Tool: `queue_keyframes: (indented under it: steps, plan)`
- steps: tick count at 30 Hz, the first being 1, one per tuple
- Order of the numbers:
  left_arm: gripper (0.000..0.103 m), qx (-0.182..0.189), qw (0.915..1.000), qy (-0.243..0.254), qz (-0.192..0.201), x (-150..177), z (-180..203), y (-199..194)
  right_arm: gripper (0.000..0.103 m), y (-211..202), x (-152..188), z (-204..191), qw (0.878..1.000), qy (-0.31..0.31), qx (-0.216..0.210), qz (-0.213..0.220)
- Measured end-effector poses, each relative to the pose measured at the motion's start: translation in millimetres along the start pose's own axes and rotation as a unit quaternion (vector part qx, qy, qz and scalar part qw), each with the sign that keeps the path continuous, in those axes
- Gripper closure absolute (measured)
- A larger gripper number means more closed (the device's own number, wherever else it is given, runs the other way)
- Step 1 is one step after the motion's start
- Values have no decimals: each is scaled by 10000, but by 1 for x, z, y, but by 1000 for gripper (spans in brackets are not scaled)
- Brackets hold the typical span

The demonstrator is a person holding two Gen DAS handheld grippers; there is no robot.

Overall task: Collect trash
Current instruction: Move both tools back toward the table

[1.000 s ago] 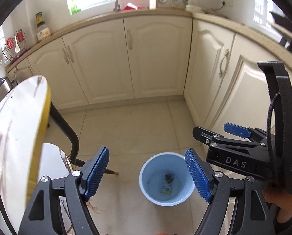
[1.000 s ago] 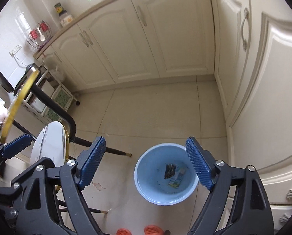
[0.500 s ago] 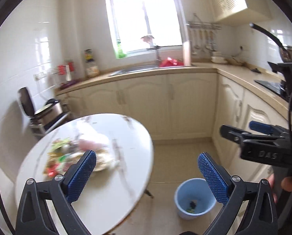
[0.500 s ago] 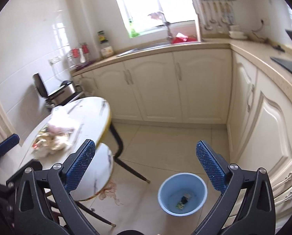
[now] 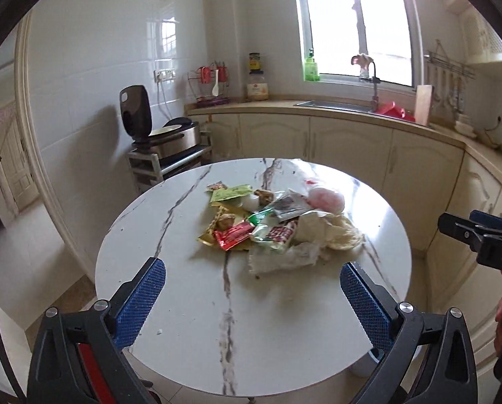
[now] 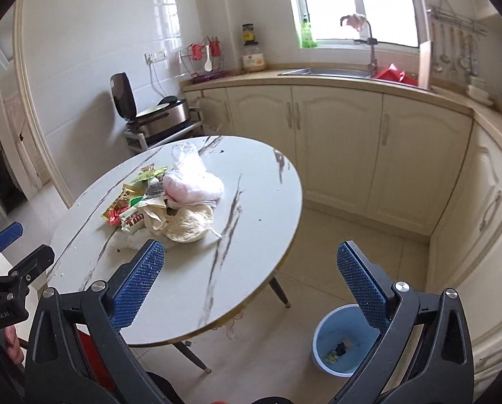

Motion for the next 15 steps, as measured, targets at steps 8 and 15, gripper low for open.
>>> queue_keyframes:
  steps: [8,15]
  plan:
    - [1,-204,9994,-159,-241,-15,-29,29,0,96,-14,-40,9973,92,-474,-552]
    - [1,-116,9992,-128,-368,-32,-46,79,8,179,-10,-49,9910,330,-548,-1173]
Point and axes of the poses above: each gripper's, at about its wrist camera, not at the fingertips, and y roughly the way its jaws point, z to its right, x to its underside, the point moved 5 cm from there along y, roughly the way its jaws point, and after that the axes turned 12 degrees about z, right-handed, at the moved point
